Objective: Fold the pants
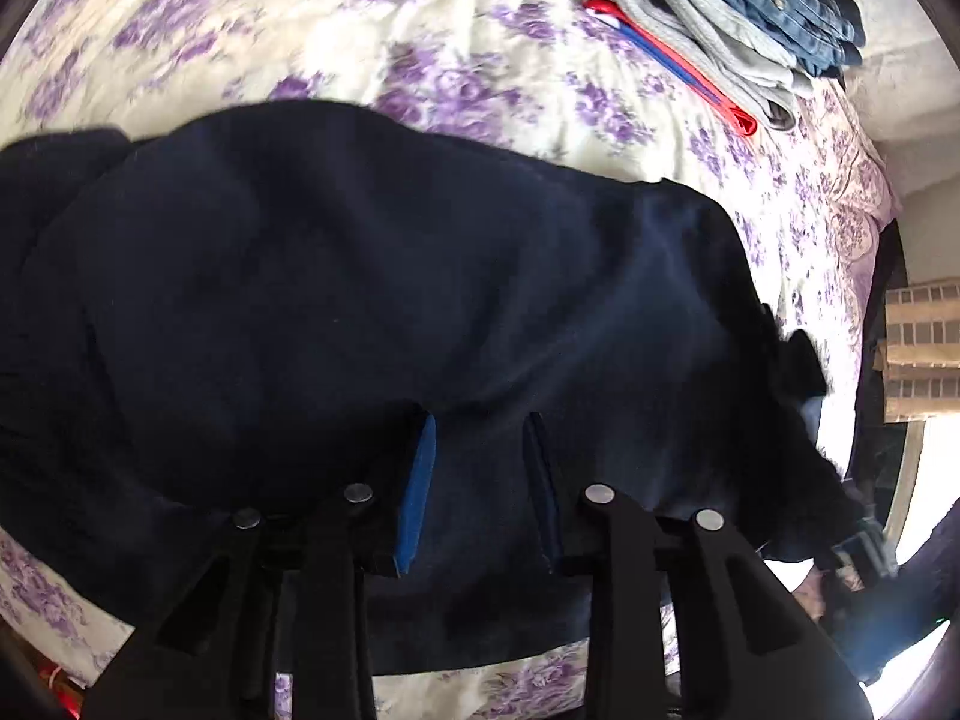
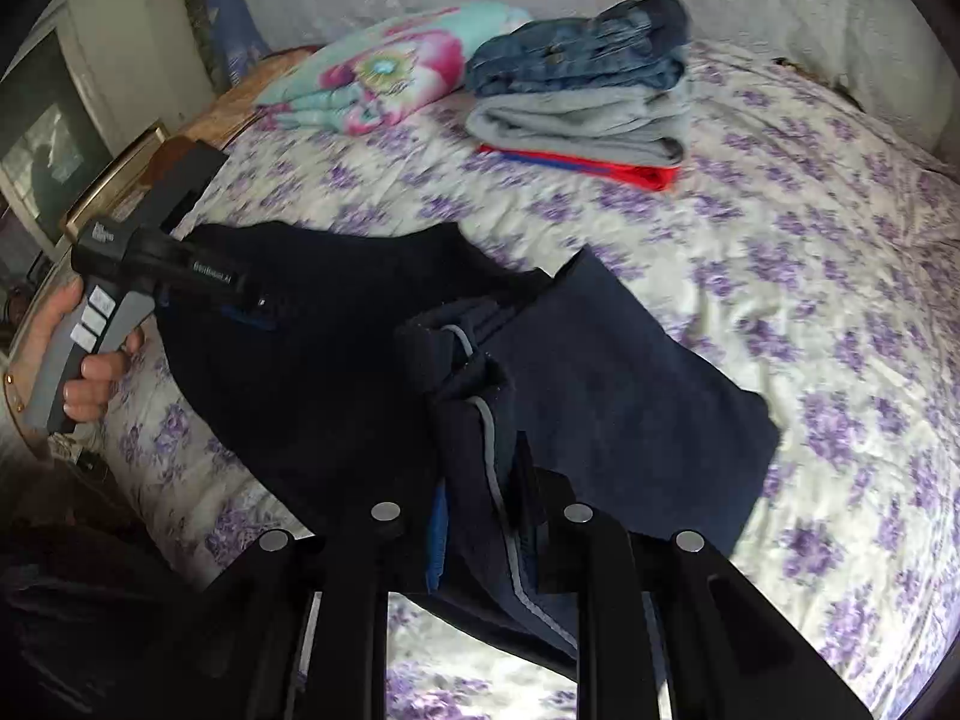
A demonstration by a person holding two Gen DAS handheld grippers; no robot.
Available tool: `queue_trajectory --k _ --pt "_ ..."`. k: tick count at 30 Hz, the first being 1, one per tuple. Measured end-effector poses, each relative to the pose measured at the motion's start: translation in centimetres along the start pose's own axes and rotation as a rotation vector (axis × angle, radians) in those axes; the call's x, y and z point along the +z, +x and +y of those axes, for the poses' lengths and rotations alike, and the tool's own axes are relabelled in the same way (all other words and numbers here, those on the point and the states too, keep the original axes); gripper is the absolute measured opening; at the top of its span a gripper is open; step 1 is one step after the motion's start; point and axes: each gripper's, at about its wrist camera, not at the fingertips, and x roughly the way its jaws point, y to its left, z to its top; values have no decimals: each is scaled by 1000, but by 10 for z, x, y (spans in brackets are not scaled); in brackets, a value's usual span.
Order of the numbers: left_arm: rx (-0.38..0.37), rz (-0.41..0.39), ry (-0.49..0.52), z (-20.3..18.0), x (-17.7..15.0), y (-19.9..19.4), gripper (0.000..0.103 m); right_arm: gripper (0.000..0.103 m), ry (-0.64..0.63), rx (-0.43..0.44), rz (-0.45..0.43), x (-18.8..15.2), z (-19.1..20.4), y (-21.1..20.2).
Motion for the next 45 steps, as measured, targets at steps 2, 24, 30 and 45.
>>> queue_trajectory --k 2,24,30,45 --pt "-13 -13 -8 5 -1 3 25 22 -24 -35 85 -12 12 38" --pt "-19 -2 29 7 -1 2 28 10 260 -9 86 61 -68 28" --pt "-47 -2 16 12 -1 2 28 9 306 -35 114 67 -74 48" --pt "-233 -280 -238 91 -57 -131 88 26 415 83 40 28 -67 -31"
